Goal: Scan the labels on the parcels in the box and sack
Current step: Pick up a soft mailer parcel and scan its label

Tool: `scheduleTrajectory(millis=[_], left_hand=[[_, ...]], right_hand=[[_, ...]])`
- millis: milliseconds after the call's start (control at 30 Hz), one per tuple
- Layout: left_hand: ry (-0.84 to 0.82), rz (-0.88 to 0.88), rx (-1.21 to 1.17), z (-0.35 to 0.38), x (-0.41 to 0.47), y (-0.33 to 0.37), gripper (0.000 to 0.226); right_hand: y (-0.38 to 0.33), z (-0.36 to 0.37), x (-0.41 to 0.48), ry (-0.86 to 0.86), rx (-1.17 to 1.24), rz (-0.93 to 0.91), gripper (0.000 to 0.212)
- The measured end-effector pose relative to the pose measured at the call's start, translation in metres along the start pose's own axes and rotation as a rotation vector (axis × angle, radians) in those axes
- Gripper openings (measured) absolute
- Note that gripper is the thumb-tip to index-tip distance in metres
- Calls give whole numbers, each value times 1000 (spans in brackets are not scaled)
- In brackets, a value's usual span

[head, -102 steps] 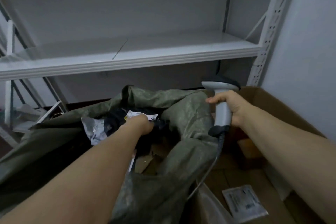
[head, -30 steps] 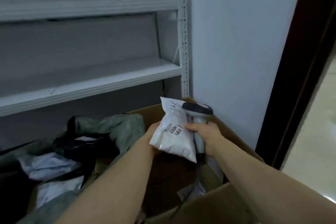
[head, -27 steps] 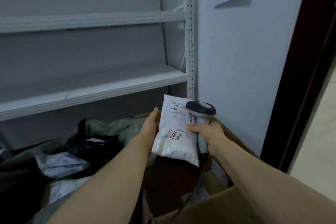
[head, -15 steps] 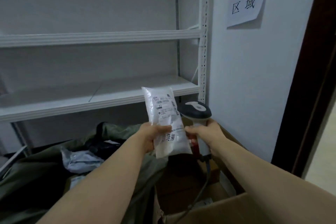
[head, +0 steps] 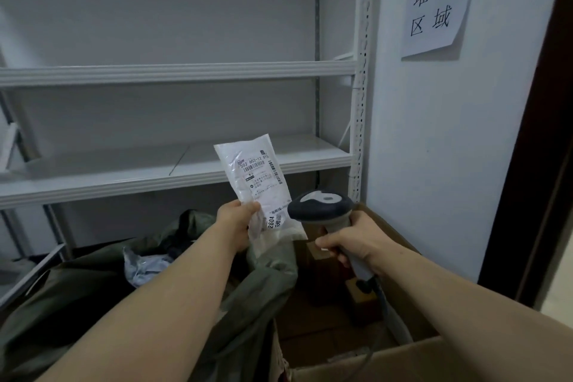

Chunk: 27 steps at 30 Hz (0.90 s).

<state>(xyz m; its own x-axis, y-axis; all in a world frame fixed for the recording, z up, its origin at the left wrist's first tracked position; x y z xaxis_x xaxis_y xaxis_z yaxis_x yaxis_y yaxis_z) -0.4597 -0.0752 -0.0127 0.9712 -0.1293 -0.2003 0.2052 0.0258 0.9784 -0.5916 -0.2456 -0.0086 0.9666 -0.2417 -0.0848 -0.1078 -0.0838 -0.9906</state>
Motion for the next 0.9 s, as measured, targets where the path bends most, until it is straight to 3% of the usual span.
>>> scheduleTrajectory(millis=[233,533,900], left_hand=[[35,9,29,-6,3,-4,21],[106,143,527,-31,6,16,26],[117,118,711,-49,16,25,21]], right_hand=[[-16,5,1,49,45,-61,8],[-22,-2,4,94,-188,-191,26],[-16,10,16,-16,-571,-368,19]])
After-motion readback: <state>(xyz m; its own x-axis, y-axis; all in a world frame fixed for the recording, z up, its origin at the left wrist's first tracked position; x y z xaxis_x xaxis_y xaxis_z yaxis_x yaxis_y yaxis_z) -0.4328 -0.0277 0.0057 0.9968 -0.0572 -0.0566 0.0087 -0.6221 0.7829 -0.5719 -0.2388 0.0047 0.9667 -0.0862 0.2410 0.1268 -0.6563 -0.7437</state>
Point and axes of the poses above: each hand's wrist, its own x-axis towards the middle knuckle, its own z-axis out of the palm, y = z × x, the point moved 2 cm from there along x, towards the middle knuckle, and after that the axes turned 12 degrees about x, right-handed, at the moved point
